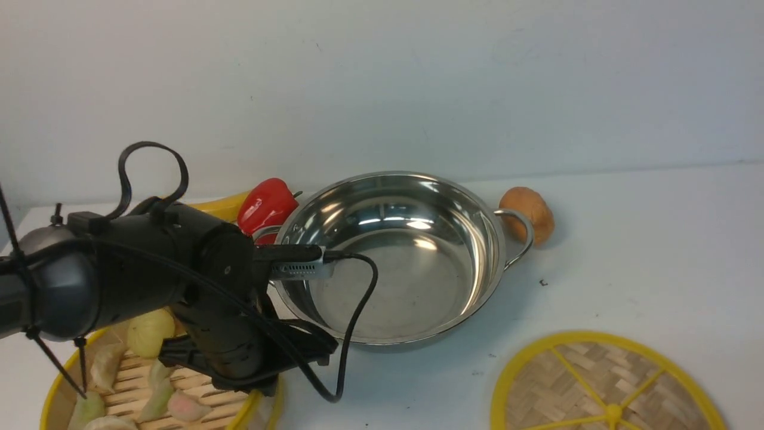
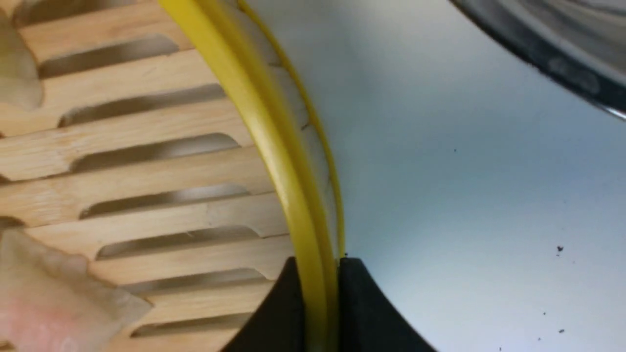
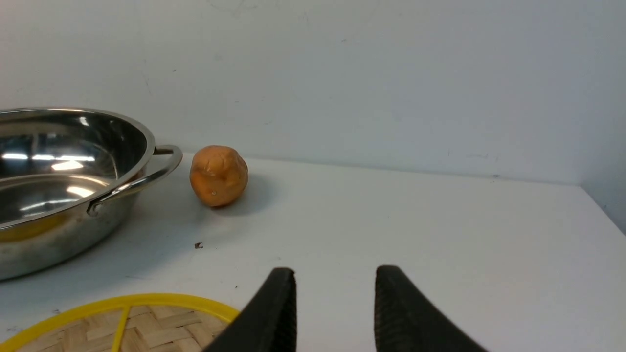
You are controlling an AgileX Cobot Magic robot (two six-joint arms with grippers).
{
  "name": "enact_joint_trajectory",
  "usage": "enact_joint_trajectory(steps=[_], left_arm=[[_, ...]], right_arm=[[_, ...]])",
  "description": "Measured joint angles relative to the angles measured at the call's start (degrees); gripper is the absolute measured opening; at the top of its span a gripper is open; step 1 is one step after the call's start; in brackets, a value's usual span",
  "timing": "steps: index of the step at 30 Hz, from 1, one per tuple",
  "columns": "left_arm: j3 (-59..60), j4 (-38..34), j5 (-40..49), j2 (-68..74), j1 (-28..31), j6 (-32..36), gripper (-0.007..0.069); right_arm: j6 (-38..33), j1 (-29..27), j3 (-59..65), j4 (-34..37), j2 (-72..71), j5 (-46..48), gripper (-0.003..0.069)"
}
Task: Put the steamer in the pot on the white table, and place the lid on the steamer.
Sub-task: 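Grasp the rim of the steamer basket holding the buns with the left gripper, then place the bamboo steamer basket with dumplings into the steel pot with the left gripper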
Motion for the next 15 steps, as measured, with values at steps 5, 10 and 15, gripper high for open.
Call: enact_joint_trajectory(steps=[5, 10, 15], left_arm=[[0.0, 3.05, 2.97, -4.74, 0.0, -0.45, 0.0049], [-2.32, 4.59, 9.29, -7.88, 0.0, -0.2, 0.0049], [-8.81, 3.88, 14.96, -8.11, 0.0, 4.21, 0.0049]], right_arm=[[0.0, 0.0, 0.0, 0.0, 0.0, 0.0, 0.0247], [0.0, 0.0, 0.0, 0.0, 0.0, 0.0, 0.0247], [0.0, 0.0, 0.0, 0.0, 0.0, 0.0, 0.0247]])
